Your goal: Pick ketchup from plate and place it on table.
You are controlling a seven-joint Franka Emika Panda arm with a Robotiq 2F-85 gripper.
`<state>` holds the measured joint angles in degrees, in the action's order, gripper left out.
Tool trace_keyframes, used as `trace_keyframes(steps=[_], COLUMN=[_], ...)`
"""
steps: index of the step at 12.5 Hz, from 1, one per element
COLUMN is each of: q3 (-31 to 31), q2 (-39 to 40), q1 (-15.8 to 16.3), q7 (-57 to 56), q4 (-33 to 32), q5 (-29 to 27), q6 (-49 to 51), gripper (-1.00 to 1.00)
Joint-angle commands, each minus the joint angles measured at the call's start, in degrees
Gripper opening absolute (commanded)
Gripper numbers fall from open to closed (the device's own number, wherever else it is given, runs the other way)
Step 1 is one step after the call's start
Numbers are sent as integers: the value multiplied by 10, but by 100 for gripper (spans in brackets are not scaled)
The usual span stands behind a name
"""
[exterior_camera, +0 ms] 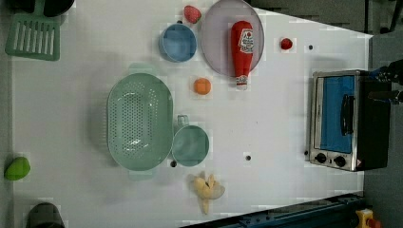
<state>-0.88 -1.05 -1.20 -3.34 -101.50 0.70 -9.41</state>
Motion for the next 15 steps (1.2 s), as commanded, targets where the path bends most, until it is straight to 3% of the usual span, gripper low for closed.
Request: trace_keyframes(steps=[1,3,8,15], q3=[-14,-14,-21,-44], q2=[-78,-77,-28,109], q1=[-36,-36,-32,-29], q7=[37,36,22,-7], q4=[25,25,25,26], q5=[-19,-20,-20,-19], q6=[105,105,80,-30], gripper=[60,100,100,100])
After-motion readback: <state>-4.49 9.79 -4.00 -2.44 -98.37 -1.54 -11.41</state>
